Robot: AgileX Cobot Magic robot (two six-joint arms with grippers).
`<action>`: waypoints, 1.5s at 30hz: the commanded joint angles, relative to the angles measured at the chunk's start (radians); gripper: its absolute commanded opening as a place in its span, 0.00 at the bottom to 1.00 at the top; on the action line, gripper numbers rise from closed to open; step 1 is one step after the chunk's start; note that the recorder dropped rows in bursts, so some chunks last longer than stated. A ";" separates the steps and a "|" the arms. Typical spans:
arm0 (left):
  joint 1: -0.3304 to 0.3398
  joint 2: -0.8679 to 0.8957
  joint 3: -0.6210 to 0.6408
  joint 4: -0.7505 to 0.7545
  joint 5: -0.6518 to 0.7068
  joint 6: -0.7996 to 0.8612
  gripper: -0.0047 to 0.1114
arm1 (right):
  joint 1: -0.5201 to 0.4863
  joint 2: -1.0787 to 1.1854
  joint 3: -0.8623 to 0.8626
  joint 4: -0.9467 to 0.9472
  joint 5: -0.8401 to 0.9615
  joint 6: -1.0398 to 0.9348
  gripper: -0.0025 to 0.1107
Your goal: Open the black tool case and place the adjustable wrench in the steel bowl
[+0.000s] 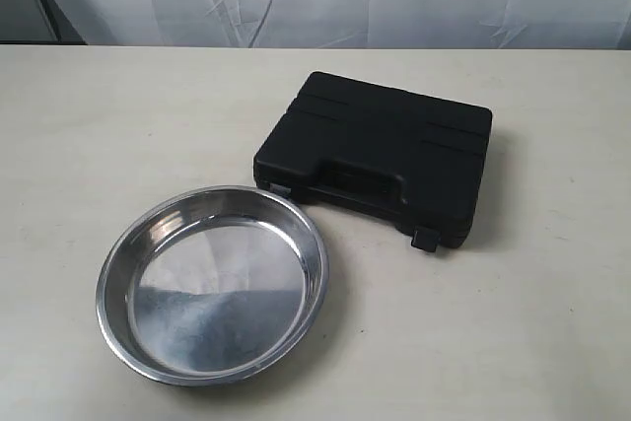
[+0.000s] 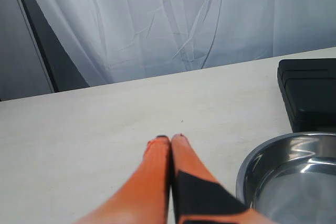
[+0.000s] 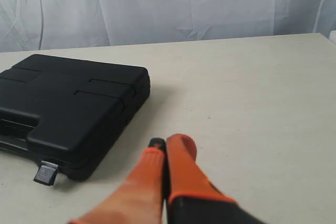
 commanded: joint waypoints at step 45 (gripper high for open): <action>-0.001 0.004 -0.002 -0.002 -0.005 -0.001 0.04 | -0.002 0.892 -0.813 0.521 0.141 -0.616 0.01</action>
